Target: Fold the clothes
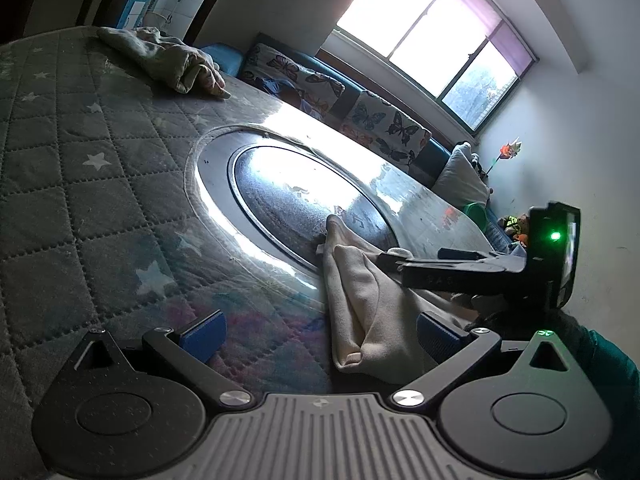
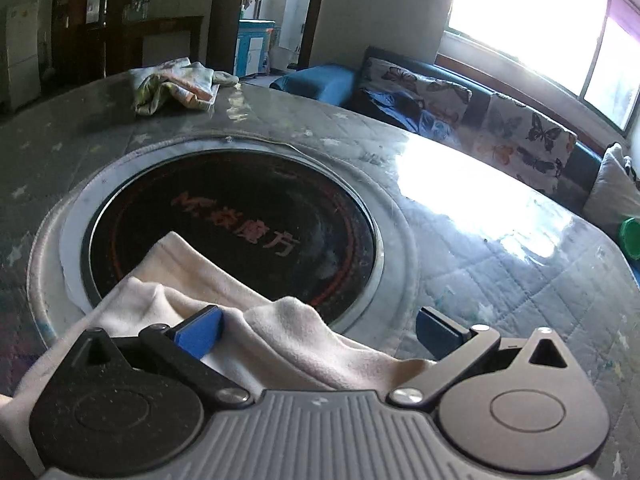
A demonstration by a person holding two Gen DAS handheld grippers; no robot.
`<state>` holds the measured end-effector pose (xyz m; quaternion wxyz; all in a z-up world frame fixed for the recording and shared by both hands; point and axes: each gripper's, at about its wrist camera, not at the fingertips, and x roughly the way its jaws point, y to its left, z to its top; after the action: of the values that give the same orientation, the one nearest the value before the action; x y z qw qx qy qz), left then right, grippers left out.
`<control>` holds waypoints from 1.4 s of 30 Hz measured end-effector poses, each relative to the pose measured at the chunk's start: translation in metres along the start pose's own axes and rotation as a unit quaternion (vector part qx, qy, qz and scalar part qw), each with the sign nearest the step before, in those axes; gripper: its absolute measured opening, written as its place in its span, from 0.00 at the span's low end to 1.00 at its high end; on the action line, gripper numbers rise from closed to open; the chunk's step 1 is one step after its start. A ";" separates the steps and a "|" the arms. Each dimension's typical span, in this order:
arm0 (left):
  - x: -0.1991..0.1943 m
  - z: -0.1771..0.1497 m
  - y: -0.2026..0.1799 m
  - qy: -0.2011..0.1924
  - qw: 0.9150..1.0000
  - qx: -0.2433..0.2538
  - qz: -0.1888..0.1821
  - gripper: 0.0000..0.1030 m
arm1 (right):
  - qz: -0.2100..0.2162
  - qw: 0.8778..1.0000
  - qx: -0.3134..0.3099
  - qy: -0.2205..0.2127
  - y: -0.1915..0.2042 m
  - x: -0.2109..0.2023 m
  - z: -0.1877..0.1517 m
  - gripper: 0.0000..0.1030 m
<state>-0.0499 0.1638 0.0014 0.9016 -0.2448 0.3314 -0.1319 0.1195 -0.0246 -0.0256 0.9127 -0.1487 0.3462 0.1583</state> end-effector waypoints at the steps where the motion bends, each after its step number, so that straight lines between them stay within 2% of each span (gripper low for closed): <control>1: 0.000 0.000 0.000 0.000 1.000 0.000 0.000 1.00 | -0.001 1.000 0.002 -0.005 -0.001 -0.004 0.001 1.00; 5: 0.000 0.000 -0.001 -0.001 1.000 0.000 0.000 1.00 | -0.006 1.000 -0.001 -0.008 -0.009 -0.011 0.000 1.00; 9: 0.001 -0.001 -0.003 0.001 1.000 0.004 0.002 1.00 | 0.003 1.000 0.012 0.011 -0.014 0.002 -0.003 1.00; 14: 0.001 0.000 -0.003 0.003 1.000 0.003 0.005 1.00 | 0.013 1.000 0.019 -0.020 -0.023 -0.017 -0.002 1.00; 18: 0.002 0.000 -0.003 0.003 1.000 0.002 0.005 1.00 | -0.013 0.999 0.018 -0.034 -0.043 -0.047 -0.010 1.00; 23: 0.003 0.000 -0.006 0.005 1.000 0.007 0.005 1.00 | -0.051 0.998 0.022 -0.017 -0.073 -0.066 -0.038 1.00; 29: 0.007 0.000 -0.010 0.009 1.000 0.013 0.014 1.00 | -0.079 0.996 0.045 -0.003 -0.098 -0.067 -0.063 1.00; 35: 0.010 -0.001 -0.016 0.014 1.000 0.020 0.017 1.00 | -0.102 0.993 0.053 -0.001 -0.111 -0.055 -0.071 1.00; 39: 0.011 -0.001 -0.018 0.017 0.999 0.022 0.018 1.00 | -0.100 0.992 0.070 -0.011 -0.117 -0.057 -0.073 1.00; 42: 0.013 -0.001 -0.020 0.018 0.999 0.023 0.018 1.00 | -0.083 0.994 0.066 -0.027 -0.114 -0.068 -0.071 1.00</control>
<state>-0.0424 0.1421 0.0045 0.9031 -0.2158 0.3488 -0.1273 0.0745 -0.1677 -0.0123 0.9396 -0.1118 0.3175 0.0625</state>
